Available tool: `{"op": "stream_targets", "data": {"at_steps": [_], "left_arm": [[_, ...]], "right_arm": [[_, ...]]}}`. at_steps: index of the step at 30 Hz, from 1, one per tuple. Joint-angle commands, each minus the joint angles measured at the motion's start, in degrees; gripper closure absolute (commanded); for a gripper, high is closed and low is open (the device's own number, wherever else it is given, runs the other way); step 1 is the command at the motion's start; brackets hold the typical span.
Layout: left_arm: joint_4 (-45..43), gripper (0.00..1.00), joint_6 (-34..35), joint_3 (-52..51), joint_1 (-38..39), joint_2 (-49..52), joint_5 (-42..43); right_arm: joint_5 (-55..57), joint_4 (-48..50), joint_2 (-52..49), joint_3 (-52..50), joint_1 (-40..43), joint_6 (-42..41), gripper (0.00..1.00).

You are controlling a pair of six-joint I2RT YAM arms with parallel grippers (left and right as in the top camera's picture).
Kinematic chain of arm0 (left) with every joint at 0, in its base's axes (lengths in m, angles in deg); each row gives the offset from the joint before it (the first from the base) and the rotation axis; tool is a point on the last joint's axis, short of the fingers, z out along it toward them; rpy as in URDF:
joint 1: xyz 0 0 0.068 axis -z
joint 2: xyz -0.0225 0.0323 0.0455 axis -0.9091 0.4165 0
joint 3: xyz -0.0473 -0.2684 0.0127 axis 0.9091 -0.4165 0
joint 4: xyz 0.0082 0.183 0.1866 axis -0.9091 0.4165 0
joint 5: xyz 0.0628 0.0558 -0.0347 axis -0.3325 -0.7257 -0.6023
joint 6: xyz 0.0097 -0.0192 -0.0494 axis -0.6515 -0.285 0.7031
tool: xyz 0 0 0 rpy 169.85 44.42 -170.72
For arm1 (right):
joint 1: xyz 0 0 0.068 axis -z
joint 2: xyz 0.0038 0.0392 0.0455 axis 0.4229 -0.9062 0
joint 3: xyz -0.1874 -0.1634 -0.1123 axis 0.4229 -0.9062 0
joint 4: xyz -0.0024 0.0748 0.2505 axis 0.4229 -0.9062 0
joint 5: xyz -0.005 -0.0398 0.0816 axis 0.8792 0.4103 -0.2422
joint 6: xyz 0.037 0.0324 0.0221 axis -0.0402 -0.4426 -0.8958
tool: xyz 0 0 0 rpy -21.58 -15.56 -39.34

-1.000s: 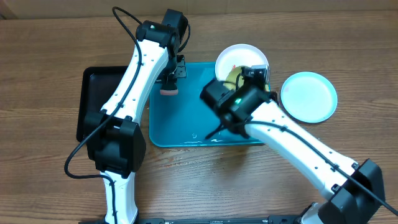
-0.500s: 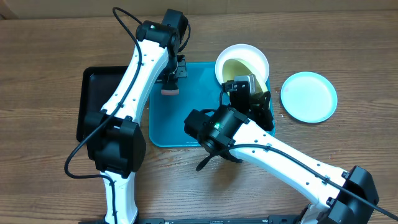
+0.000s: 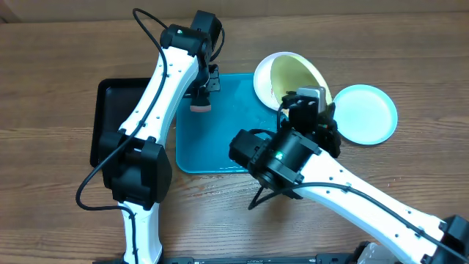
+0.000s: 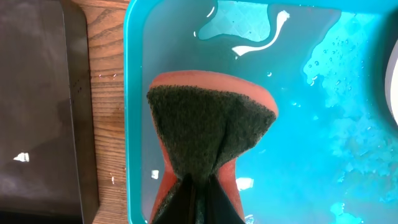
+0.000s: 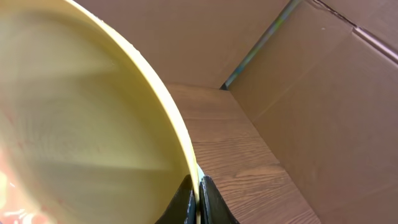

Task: Clean dirty plates on tray and stack at the side
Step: 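Lift the yellow plate off the tray with the right gripper, then place the yellow plate onto the light-blue plate at right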

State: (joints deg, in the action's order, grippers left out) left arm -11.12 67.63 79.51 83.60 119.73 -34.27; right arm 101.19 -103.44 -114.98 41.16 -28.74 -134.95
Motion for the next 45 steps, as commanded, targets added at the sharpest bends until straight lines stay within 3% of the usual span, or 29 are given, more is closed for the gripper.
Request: {"op": "stream_targets", "data": {"at_steps": [1,5,9,16,21,28,32,39,45], "left_arm": [[-0.1,0.96,-0.4,-0.2,-0.7,-0.3,1.0],[-0.2,0.96,-0.4,-0.2,-0.7,-0.3,1.2],[-0.2,0.96,-0.4,-0.2,-0.7,-0.3,1.2],[-0.7,0.96,-0.5,-0.2,-0.7,-0.3,1.2],[-0.7,0.96,-0.5,-0.2,-0.6,-0.3,1.1],[-0.9,0.96,-0.5,-0.2,-0.6,-0.3,1.2],[-1.0,0.96,-0.5,-0.2,-0.6,-0.3,1.2],[-1.1,0.96,-0.5,-0.2,-0.6,-0.3,1.8],[-1.1,0.96,-0.5,-0.2,-0.6,-0.3,1.8]], "right_arm": [[2.1,0.2,2.6,1.6,-0.2,-4.6,0.96],[-4.4,0.2,4.1,1.6,0.9,-13.2,0.96],[-15.2,2.5,4.1,0.9,5.3,-11.8,0.96],[-46.0,25.9,4.1,-5.1,15.8,25.1,0.96],[-66.4,33.3,4.1,-6.6,24.4,35.1,0.96],[-83.9,38.0,4.1,-6.6,43.0,39.8,0.96],[-89.9,41.0,3.9,-6.8,55.2,40.0,0.96],[-89.9,45.2,1.9,-11.2,72.2,38.0,0.96],[-89.8,51.5,-1.7,-18.5,78.1,36.5,0.96]]}}
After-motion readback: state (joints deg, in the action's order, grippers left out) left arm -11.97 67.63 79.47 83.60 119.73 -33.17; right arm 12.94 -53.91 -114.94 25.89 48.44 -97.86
